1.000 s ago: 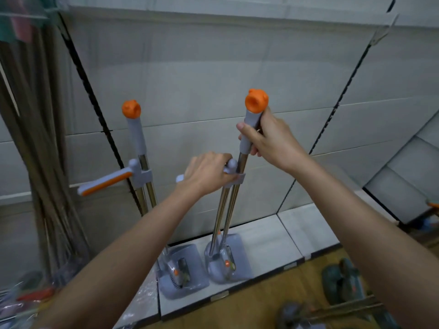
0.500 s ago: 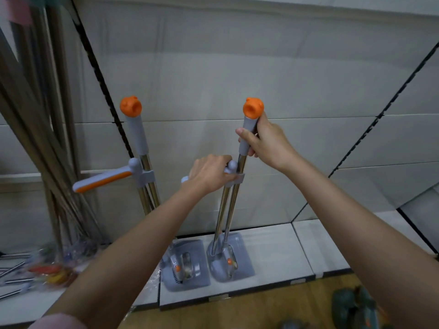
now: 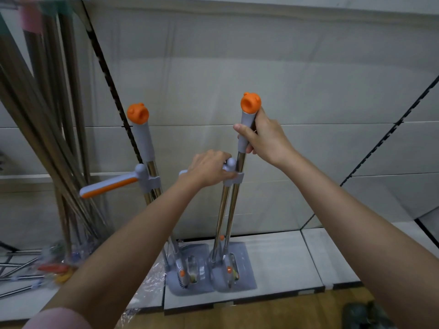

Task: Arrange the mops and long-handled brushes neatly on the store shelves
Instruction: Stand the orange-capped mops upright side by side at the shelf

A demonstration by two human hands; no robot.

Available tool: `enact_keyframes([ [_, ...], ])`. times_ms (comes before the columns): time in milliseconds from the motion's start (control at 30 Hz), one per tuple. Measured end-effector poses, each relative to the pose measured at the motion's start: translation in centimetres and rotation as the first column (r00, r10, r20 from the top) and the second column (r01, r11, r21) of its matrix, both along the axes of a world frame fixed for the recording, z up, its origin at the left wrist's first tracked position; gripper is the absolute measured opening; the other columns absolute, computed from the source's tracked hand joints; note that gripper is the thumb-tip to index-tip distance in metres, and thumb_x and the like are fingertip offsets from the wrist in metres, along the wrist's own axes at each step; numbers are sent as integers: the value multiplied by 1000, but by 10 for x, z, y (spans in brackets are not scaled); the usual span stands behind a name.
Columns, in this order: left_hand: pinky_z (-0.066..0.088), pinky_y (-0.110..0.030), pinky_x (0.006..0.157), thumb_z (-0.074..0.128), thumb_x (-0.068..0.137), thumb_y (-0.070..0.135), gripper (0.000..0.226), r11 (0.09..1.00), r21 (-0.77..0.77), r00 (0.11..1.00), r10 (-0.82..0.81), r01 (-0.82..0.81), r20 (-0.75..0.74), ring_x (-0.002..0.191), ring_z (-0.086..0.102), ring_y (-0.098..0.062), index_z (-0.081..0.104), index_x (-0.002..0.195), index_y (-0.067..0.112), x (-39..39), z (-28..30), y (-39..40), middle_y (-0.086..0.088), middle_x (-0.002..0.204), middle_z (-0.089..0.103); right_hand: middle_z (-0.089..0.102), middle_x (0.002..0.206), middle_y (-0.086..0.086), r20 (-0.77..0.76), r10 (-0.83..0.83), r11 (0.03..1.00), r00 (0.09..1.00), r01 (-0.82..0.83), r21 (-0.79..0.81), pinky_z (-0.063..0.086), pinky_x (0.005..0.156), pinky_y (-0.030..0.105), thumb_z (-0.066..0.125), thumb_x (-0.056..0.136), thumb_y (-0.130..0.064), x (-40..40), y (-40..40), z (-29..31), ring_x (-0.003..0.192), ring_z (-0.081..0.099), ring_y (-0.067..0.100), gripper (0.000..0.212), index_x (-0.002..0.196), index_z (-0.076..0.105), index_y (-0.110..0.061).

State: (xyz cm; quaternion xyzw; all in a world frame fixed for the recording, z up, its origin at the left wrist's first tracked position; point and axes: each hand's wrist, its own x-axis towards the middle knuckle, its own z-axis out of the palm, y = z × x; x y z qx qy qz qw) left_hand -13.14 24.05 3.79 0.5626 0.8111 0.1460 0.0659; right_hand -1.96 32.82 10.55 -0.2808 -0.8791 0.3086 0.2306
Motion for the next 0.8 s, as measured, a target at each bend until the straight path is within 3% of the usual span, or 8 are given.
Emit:
enact_keyframes([
  [267, 34, -31, 64, 58, 78, 56, 41, 998, -41, 995, -51, 47, -84, 86, 58, -28, 47, 89, 19, -5, 2, -5, -8, 92, 63, 70, 83, 15, -1, -46, 998, 999, 46, 38, 56, 69, 45, 53, 92, -37, -3, -6, 0, 61, 67, 25, 39, 118, 40, -10],
  [400, 36, -34, 68, 57, 83, 39, 38, 998, -29, 983, -68, 63, -172, 99, 58, -37, 47, 110, 13, -1, 0, -8, -13, 110, 63, 70, 81, 12, -4, -139, 990, 990, 139, 17, 55, 74, 49, 58, 86, -43, 6, -4, -3, 69, 67, 29, 42, 111, 42, -13],
  [567, 35, -33, 67, 50, 88, 34, 21, 997, -24, 986, -77, 75, -148, 95, 60, -35, 55, 97, 16, 3, -4, -13, -13, 102, 65, 67, 92, 15, 10, -213, 977, 977, 213, -12, 54, 75, 49, 61, 86, -33, 13, -9, -5, 76, 66, 35, 39, 112, 44, -9],
  [700, 39, -35, 67, 49, 88, 31, 19, 998, -7, 985, -66, 66, -157, 93, 60, -35, 55, 97, 16, 0, -4, -19, -13, 100, 65, 66, 92, 18, -15, -197, 980, 980, 197, -37, 55, 65, 36, 57, 90, -23, 10, -18, -2, 63, 65, 31, 31, 111, 44, -5],
  [800, 42, -36, 69, 48, 89, 29, 20, 999, 14, 986, -47, 50, -163, 92, 61, -34, 54, 101, 15, -3, -4, -24, -13, 100, 65, 64, 86, 14, -13, -188, 982, 982, 187, -31, 54, 66, 36, 56, 91, -22, 6, -23, 1, 59, 63, 28, 29, 110, 44, -4],
])
